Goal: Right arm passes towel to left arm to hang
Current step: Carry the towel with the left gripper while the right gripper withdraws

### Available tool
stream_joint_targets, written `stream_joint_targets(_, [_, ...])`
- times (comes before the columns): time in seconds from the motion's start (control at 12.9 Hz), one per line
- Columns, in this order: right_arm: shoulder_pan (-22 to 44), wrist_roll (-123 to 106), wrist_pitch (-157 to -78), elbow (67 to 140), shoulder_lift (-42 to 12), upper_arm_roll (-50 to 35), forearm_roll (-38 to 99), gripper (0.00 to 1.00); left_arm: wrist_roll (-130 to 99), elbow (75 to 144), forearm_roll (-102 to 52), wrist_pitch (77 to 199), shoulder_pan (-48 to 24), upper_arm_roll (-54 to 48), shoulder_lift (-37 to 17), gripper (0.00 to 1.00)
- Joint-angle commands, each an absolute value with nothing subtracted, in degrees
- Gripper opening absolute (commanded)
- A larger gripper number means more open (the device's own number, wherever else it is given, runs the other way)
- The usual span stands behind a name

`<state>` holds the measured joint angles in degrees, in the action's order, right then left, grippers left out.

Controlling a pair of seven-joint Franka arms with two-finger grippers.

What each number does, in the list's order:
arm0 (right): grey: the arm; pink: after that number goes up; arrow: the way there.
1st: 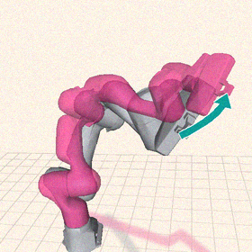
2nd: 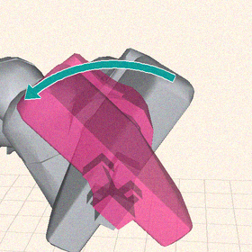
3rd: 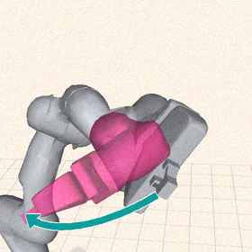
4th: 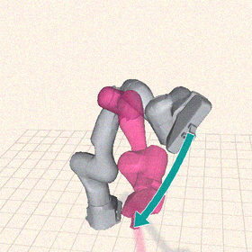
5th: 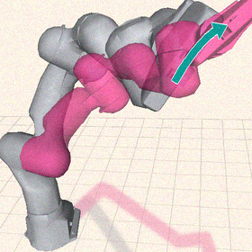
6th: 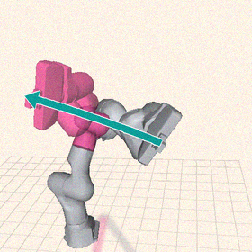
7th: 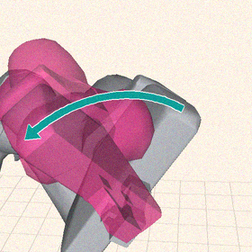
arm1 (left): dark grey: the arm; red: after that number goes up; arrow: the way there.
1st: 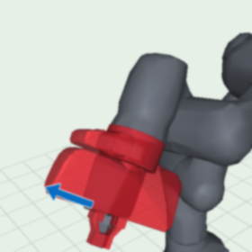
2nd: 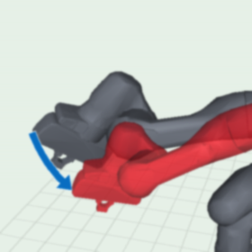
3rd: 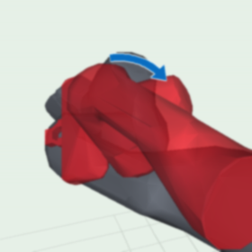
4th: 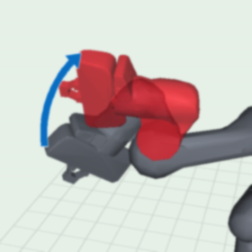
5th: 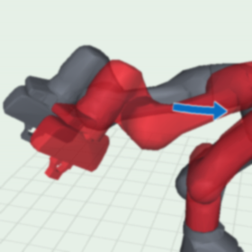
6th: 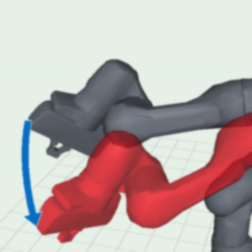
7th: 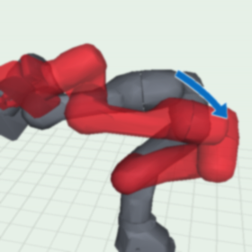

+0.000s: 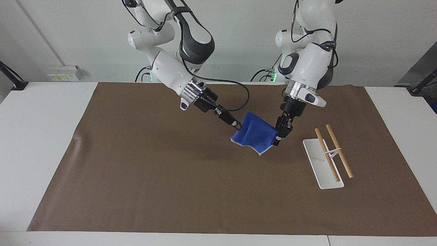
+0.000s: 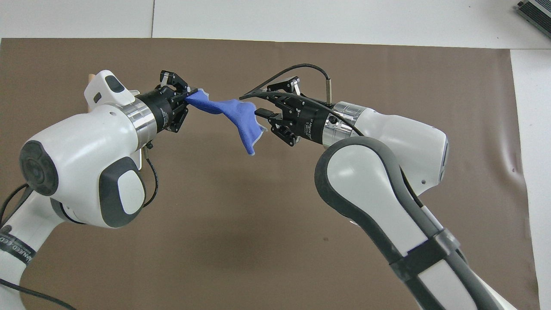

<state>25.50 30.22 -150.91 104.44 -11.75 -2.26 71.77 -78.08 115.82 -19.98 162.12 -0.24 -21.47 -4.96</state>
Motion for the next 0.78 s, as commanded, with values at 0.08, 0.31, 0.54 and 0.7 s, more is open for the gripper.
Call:
stream_joint_targets(0.08, [21.63,20.58,-151.52,108.01,-11.34,-2.29,55.87,1.0,-74.73,113.38,-20.13,159.79,0.18,-20.83,-6.42,0.0])
stream_joint_targets(0.31, [17.77,19.95,-149.17,109.42,-11.25,-2.29,33.56,1.0,-71.9,113.55,-20.04,157.43,0.26,-17.15,-6.15,0.0])
stream_joint_targets(0.54, [12.32,19.86,-139.52,108.29,-10.81,-2.2,5.89,1.0,-66.2,114.08,-20.04,150.58,0.35,-10.31,-5.19,0.0])
stream_joint_targets(0.7, [10.21,19.86,-134.5,107.67,-9.41,-2.2,0.28,1.0,-63.3,114.08,-19.95,147.58,0.35,-6.52,-4.66,0.0])
